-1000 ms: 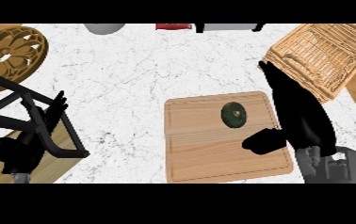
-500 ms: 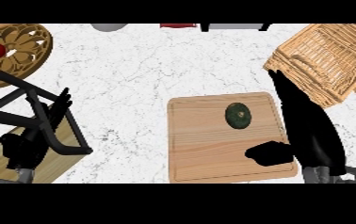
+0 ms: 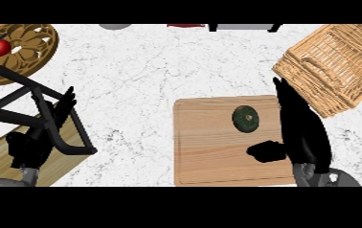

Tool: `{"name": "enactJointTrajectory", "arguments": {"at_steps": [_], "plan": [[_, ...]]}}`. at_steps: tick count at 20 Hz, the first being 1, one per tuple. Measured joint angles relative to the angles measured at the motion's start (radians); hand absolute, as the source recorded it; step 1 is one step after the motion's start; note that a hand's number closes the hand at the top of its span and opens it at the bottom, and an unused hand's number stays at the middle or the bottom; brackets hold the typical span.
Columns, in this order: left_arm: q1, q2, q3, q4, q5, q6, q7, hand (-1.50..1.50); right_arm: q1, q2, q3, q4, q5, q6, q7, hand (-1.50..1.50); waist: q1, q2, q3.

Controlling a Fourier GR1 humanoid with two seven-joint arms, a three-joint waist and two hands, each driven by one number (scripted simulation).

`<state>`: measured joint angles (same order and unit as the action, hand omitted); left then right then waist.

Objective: Pick the squash from the cutting board and place it in the basket

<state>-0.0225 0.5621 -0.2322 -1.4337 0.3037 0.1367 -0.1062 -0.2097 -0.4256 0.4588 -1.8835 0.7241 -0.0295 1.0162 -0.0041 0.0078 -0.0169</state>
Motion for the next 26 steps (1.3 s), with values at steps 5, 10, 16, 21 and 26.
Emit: {"name": "enactJointTrajectory", "arguments": {"at_steps": [5, 10, 16, 21, 26], "plan": [[-0.009, -0.001, 0.0, 0.004, 0.002, -0.006, 0.016, 0.0, 0.007, 0.036, 0.003, 0.058, 0.049, -0.039, -0.026, -1.5, 0.004, 0.001, -0.001], [-0.007, -0.001, 0.001, 0.003, 0.0, -0.011, 0.015, 0.0, 0.032, 0.058, 0.01, 0.058, 0.068, -0.076, -0.065, -1.5, 0.003, 0.0, -0.001], [-0.01, -0.008, 0.005, 0.009, -0.001, -0.021, 0.002, 0.0, 0.031, 0.086, 0.016, 0.067, 0.082, -0.082, -0.076, -1.5, 0.005, 0.0, -0.002], [-0.014, 0.001, 0.001, 0.006, -0.01, -0.038, 0.008, 0.0, 0.026, 0.105, 0.016, 0.109, 0.104, -0.079, -0.072, -1.5, 0.009, 0.001, -0.003], [-0.018, -0.008, 0.006, 0.018, -0.021, -0.042, -0.016, 0.0, 0.015, 0.121, 0.017, 0.156, 0.115, -0.066, -0.07, -1.5, 0.011, 0.001, -0.002]]}}
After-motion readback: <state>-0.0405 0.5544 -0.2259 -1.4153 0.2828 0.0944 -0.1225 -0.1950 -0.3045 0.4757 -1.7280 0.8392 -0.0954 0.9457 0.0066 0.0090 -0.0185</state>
